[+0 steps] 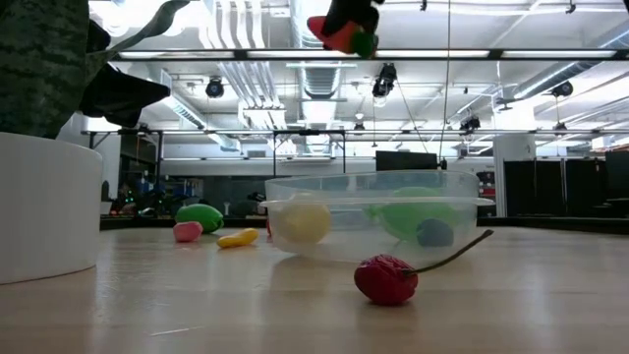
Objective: Pick and placing Produce into tupperware
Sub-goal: Put the carrot into the container
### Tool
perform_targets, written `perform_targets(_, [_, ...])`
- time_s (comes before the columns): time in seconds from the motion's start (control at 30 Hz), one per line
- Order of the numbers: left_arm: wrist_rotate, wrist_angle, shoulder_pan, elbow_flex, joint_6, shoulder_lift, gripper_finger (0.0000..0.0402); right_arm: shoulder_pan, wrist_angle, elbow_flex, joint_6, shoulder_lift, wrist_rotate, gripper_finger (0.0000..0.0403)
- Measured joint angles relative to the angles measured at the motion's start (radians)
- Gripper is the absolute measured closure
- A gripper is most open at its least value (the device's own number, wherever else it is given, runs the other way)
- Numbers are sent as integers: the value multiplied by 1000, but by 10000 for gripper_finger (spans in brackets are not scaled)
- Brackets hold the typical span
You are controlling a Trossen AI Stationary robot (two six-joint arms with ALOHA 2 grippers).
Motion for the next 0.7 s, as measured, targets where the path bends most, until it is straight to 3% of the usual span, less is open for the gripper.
perform_targets(0.7, [0,0,0,0,0,1,402,197,50,-85,88,-15,301,257])
